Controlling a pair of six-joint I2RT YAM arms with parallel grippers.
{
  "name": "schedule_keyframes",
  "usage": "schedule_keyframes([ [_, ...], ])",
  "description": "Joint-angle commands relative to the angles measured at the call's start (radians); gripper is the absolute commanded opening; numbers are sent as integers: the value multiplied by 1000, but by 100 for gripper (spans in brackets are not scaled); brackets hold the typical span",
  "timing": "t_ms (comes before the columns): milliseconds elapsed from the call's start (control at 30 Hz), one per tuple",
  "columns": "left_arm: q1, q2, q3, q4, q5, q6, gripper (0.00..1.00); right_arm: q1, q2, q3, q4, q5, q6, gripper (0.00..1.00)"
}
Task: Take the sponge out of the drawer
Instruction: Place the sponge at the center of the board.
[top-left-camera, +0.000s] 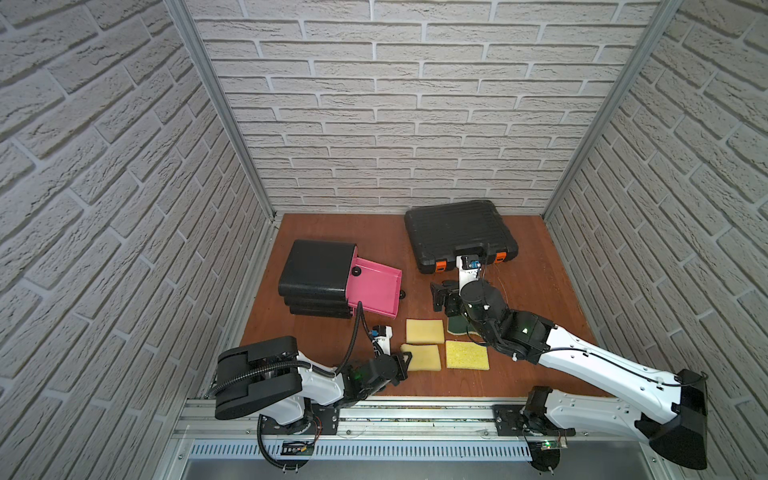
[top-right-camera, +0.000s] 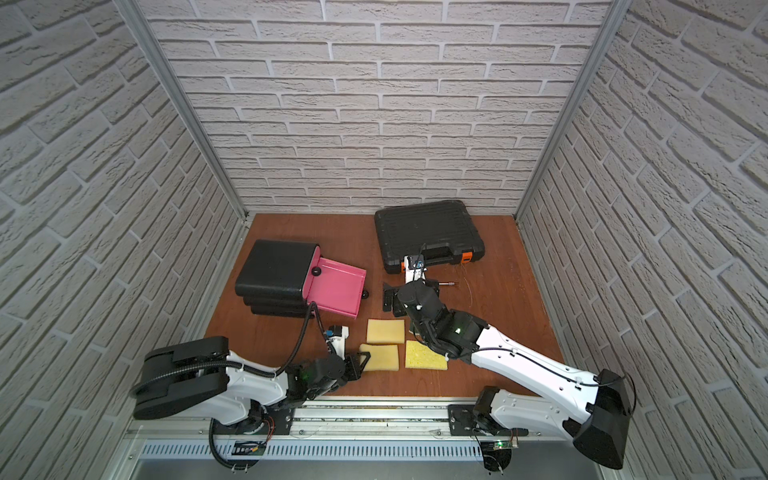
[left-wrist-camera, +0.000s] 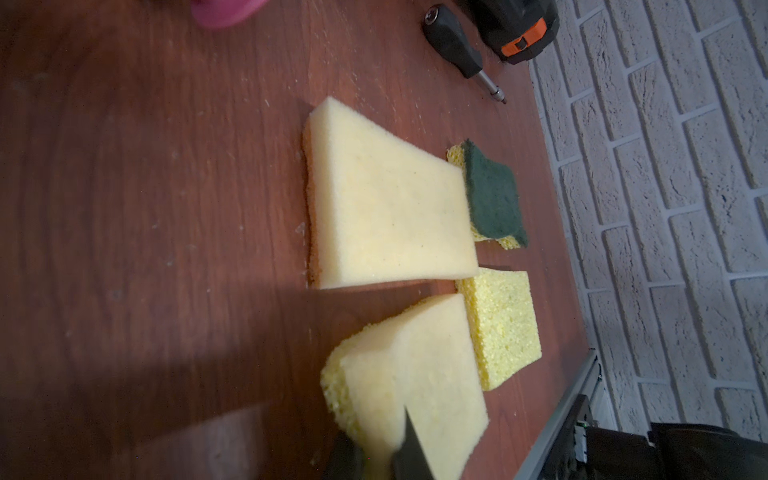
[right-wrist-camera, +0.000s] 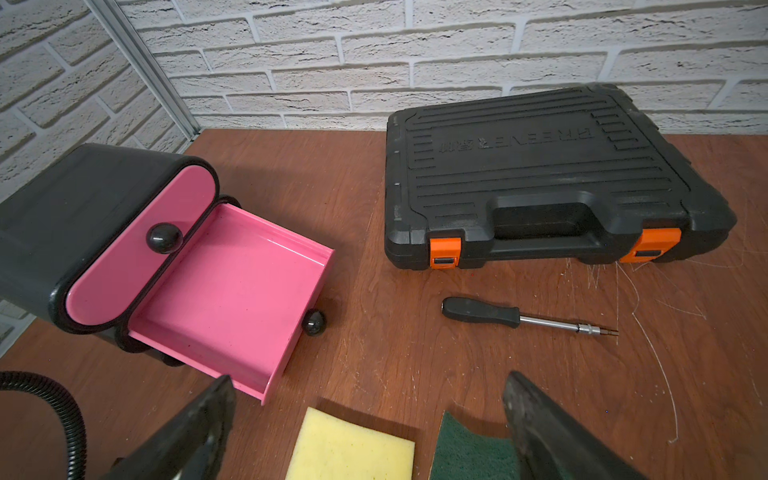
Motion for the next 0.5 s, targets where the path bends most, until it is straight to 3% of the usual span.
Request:
schedule_keyframes([
  [0,11,35,21,40,31,8,16,-5,-22,-10,14,22,17,99],
  [467,35,100,20,92,67,-18,36,-7,-25,-30,13,32,16,99],
])
